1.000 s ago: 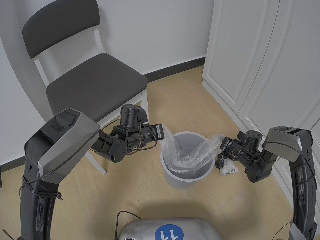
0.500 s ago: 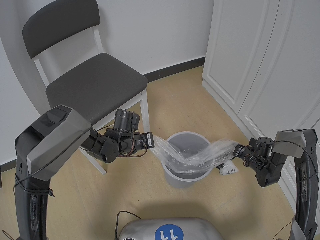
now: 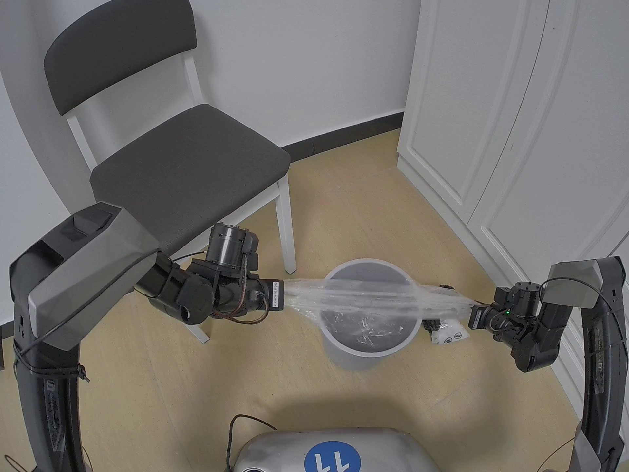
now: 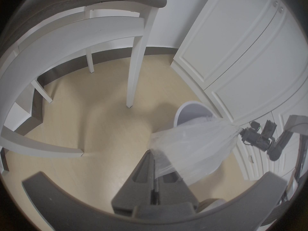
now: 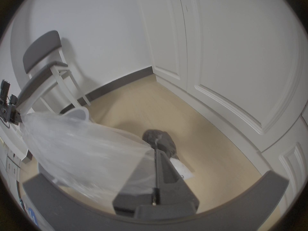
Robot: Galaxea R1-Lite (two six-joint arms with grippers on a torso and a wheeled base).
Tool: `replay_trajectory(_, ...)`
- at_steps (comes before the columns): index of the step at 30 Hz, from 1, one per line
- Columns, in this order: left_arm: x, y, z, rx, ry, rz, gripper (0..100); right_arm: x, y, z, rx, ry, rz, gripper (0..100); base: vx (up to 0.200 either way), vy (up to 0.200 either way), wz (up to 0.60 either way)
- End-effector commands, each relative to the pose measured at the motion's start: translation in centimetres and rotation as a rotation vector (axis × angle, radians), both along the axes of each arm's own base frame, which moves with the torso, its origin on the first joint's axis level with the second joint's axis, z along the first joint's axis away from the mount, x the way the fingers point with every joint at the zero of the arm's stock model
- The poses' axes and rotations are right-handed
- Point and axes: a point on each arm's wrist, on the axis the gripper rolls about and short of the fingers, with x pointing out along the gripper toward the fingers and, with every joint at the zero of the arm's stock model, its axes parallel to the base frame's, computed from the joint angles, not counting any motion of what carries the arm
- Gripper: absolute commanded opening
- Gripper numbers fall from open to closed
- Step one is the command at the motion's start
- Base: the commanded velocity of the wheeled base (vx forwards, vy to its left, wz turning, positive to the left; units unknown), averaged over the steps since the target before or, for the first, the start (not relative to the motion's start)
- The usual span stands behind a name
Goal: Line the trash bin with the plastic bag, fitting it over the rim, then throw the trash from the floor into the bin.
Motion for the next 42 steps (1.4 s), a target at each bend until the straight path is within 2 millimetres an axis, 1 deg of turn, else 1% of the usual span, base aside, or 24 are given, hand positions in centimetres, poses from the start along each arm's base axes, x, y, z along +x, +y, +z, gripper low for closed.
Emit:
replay_trajectory(1,-1.1,0.8,0.4,0.028,0.006,-0.012,0,-0.7,-0.7,-0.6,-0.018,0.044,-0.013,0,0.000,0.000,0.00)
replay_trajectory(4,-2.2,0.9,0.6,0.039,0.015,-0.026,0,-1.3,-0.7,-0.8,-0.054,0.066,0.003,0,0.000,0.000,0.00)
replay_trajectory(9,-3.2,1.0,1.1,0.036,0.016,-0.040,0,-2.1,-0.5,-0.4,-0.092,0.079,0.024,0,0.000,0.000,0.00)
replay_trajectory(12,-3.9,0.4,1.0,0.034,0.026,-0.061,0,-2.2,-0.4,-0.3,-0.100,0.075,0.030,0,0.000,0.000,0.00)
replay_trajectory(13,-4.3,-0.3,0.8,0.037,0.030,-0.081,0,-2.1,-0.3,-0.1,-0.100,0.069,0.031,0,0.000,0.000,0.00)
replay_trajectory(14,-4.3,-0.4,0.8,0.035,0.029,-0.081,0,-2.1,-0.3,-0.1,-0.100,0.069,0.031,0,0.000,0.000,0.00)
replay_trajectory(17,-4.7,-2.0,0.7,0.032,0.027,-0.119,0,-2.1,-0.6,0.1,-0.102,0.063,0.024,0,0.000,0.000,0.00)
replay_trajectory(18,-4.7,-2.0,0.7,0.032,0.027,-0.119,0,-2.1,-0.6,0.1,-0.102,0.063,0.024,0,0.000,0.000,0.00)
replay_trajectory(19,-4.5,-2.8,0.6,0.025,0.020,-0.132,0,-1.9,-1.0,0.3,-0.101,0.053,0.013,0,0.000,0.000,0.00)
replay_trajectory(21,-3.9,-3.7,0.5,0.008,0.008,-0.130,0,-1.7,-1.3,0.5,-0.098,0.041,0.006,0,0.000,0.000,0.00)
replay_trajectory(23,-3.3,-4.3,0.5,-0.007,0.005,-0.127,0,-1.6,-1.3,0.6,-0.090,0.034,0.009,0,0.000,0.000,0.00)
replay_trajectory(25,-2.5,-5.5,0.3,-0.016,0.001,-0.134,0,-1.4,-1.3,1.0,-0.078,0.021,0.010,0,0.000,0.000,0.00)
replay_trajectory(26,-2.5,-5.5,0.3,-0.016,0.001,-0.134,0,-1.4,-1.3,1.0,-0.076,0.021,0.009,0,0.000,0.000,0.00)
replay_trajectory(28,-1.7,-6.0,-0.1,-0.005,0.021,-0.134,0,-1.3,-1.3,1.2,-0.051,0.016,-0.001,0,0.000,0.000,0.00)
replay_trajectory(31,-1.0,-6.4,-0.8,0.007,0.059,-0.130,0,-1.1,-1.4,1.6,-0.042,0.006,-0.001,0,0.000,0.000,0.00)
replay_trajectory(36,-0.1,-7.0,-1.2,-0.015,0.070,-0.117,0,-1.1,-2.2,2.3,-0.038,-0.009,-0.010,0,0.000,0.000,0.00)
replay_trajectory(42,1.2,-7.7,-2.0,0.006,0.108,-0.109,0,-1.2,-3.0,2.9,-0.028,-0.020,-0.016,0,0.000,0.000,0.00)
